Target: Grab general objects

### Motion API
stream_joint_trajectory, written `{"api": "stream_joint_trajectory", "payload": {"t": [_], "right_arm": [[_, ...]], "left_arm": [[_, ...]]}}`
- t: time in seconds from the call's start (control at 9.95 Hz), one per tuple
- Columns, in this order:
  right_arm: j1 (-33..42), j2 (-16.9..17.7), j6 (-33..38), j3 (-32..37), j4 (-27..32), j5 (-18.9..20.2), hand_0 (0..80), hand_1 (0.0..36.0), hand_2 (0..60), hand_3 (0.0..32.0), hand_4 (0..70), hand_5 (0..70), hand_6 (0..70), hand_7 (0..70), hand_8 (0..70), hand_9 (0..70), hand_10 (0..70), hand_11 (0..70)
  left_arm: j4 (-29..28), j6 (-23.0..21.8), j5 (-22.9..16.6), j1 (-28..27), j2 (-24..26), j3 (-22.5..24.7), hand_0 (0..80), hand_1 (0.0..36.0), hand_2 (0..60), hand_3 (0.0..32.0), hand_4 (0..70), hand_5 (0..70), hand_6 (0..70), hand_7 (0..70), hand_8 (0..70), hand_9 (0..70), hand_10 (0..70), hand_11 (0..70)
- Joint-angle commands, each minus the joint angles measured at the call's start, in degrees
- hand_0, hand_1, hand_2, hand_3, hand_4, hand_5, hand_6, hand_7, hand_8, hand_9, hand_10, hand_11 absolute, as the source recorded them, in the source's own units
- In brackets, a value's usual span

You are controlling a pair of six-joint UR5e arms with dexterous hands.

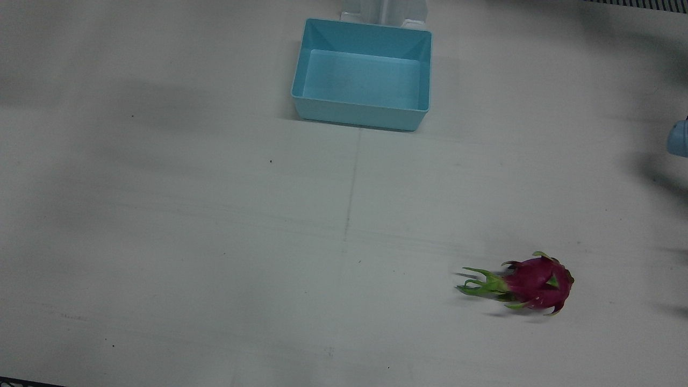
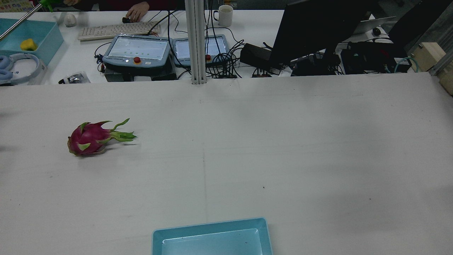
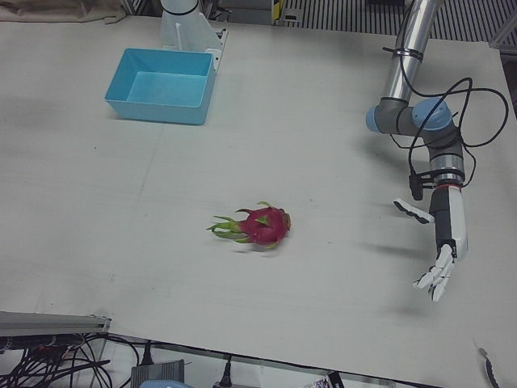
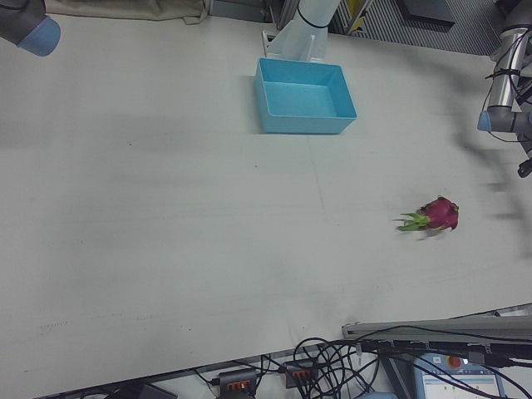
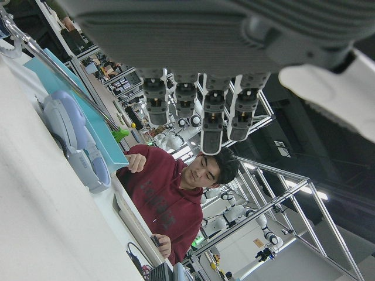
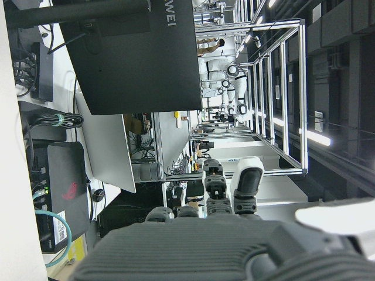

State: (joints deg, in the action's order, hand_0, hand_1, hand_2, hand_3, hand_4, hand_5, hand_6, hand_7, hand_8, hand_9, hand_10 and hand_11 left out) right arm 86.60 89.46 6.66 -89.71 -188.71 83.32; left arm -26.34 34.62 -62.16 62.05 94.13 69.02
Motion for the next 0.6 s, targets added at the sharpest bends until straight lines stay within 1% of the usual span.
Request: {"api": "stream_joint_trajectory", "payload": {"t": [0.0,0.2,0.4,0.5], "right_arm": [[-0.02,0.02,0.02,0.06,0.01,0.00,0.0,0.0,0.0,0.0,0.0,0.0,0.0,0.0,0.0,0.0,0.0,0.0],[-0.02,0.02,0.02,0.06,0.01,0.00,0.0,0.0,0.0,0.0,0.0,0.0,0.0,0.0,0.0,0.0,0.0,0.0],[-0.02,0.02,0.02,0.06,0.01,0.00,0.0,0.0,0.0,0.0,0.0,0.0,0.0,0.0,0.0,0.0,0.0,0.0],[-0.02,0.02,0.02,0.06,0.01,0.00,0.0,0.0,0.0,0.0,0.0,0.0,0.0,0.0,0.0,0.0,0.0,0.0]], "left_arm": [[-0.03,-0.87,-0.07,0.17,-0.08,0.06,37.7,0.0,0.0,0.0,15.5,14.0,24.4,26.7,16.3,8.2,11.2,15.7],[0.23,-0.61,-0.07,0.09,-0.35,0.06,37.9,0.0,0.0,0.0,15.3,14.3,23.9,26.4,15.7,7.8,10.8,15.2],[0.32,-0.79,-0.07,0.09,-0.35,1.37,37.9,0.0,0.0,0.0,14.8,13.9,23.4,26.0,15.6,7.7,10.9,15.3],[1.02,-0.61,-0.07,0.00,-0.35,1.29,37.9,0.0,0.0,0.0,15.2,14.3,24.4,26.7,16.0,8.1,11.3,15.9]]}}
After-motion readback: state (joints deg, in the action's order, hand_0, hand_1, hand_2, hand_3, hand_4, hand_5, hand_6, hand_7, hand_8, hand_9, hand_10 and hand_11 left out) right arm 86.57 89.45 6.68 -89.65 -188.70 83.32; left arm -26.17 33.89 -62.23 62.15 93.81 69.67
